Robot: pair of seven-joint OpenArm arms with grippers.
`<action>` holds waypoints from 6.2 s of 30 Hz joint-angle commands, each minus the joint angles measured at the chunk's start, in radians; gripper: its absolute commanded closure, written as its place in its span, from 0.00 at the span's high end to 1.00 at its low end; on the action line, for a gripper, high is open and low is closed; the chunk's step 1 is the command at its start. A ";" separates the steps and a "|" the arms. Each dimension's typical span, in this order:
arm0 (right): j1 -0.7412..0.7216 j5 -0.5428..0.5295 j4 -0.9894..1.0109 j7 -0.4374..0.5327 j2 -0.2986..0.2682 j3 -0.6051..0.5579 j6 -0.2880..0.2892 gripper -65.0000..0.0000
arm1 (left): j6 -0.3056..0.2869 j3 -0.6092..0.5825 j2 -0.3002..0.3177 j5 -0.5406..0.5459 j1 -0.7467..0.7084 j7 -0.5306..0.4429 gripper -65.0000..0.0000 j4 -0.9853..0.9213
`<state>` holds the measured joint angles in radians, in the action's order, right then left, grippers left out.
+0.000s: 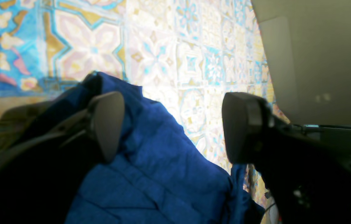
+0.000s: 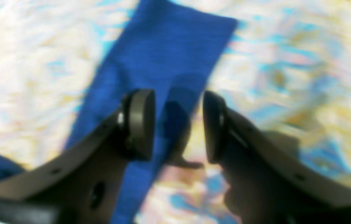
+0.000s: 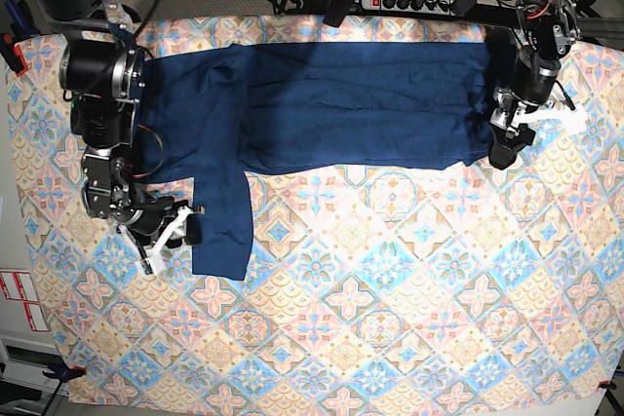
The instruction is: Fold the T-shirt properly
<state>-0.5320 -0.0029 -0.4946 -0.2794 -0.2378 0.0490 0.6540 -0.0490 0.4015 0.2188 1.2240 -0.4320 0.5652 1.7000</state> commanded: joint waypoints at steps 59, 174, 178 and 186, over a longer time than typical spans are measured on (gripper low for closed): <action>0.439 -0.019 -0.890 -0.329 0.173 -0.235 0.044 0.01 | -0.013 0.004 0.014 0.007 0.005 -0.014 0.74 0.016; 0.550 -0.015 -1.206 -0.413 0.082 -0.341 0.044 0.34 | -0.012 0.003 0.181 -0.428 0.091 0.418 0.75 -0.025; 0.551 -0.015 -1.211 -0.413 0.082 -0.341 0.044 0.34 | -0.012 -0.016 0.176 -0.522 0.120 0.456 0.75 -0.027; 0.551 -0.015 -1.258 -0.413 0.082 -0.341 0.044 0.34 | -0.012 -0.149 0.176 -0.608 0.160 0.462 0.75 -0.093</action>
<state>0.0338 -0.0067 -1.7329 -0.7120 -0.1532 -0.2955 0.7029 -0.0597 0.2481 0.3798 0.6186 -0.2855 1.0363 1.6169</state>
